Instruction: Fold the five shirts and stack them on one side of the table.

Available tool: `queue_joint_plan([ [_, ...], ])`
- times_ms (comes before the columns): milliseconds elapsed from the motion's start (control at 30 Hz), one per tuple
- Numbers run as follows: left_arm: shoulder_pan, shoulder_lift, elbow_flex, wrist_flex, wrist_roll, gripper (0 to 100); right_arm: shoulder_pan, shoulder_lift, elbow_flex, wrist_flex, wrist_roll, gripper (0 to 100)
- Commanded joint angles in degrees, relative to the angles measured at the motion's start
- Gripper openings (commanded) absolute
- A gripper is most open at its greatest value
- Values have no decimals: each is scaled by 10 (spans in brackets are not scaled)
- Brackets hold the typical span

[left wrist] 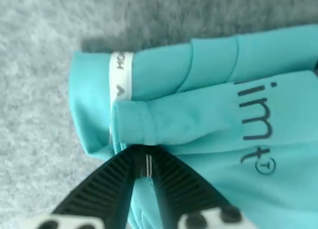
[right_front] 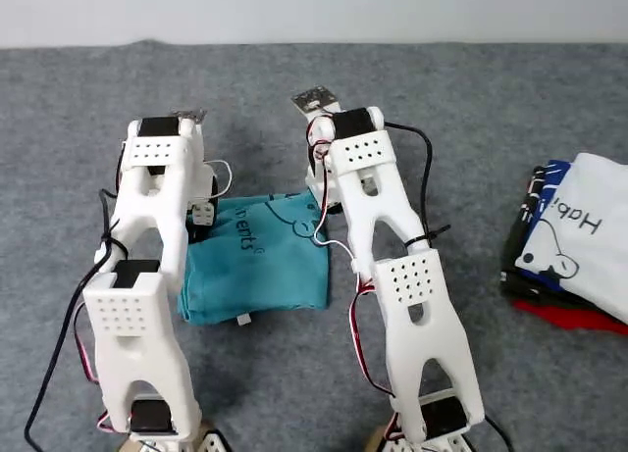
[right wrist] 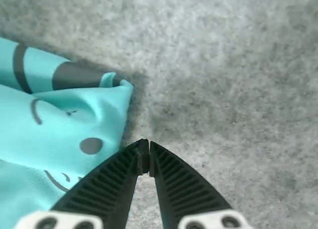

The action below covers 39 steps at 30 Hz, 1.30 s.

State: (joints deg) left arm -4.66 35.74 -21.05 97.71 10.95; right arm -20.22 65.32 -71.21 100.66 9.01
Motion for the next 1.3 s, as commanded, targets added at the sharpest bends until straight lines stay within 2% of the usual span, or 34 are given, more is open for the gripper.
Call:
queue_joint_plan([
  [0,2,-91,-21,12,-4,5,-1,-11,-55,21,6,9],
  [133,4,-147,-22,0,-3,5,-16,-11,-90,22,8,9],
  [267,1,-148,-19,-28,-1,5,-29,-11,-102,22,8,9],
  [667,0,4,-20,-123,8,5,-25,-7,-117,22,8,9],
  [900,-55,14,-46,-106,-1,5,-25,-5,-116,22,8,9],
  [1267,-25,-5,-252,30,-2,5,-29,-11,-120,22,10,9],
])
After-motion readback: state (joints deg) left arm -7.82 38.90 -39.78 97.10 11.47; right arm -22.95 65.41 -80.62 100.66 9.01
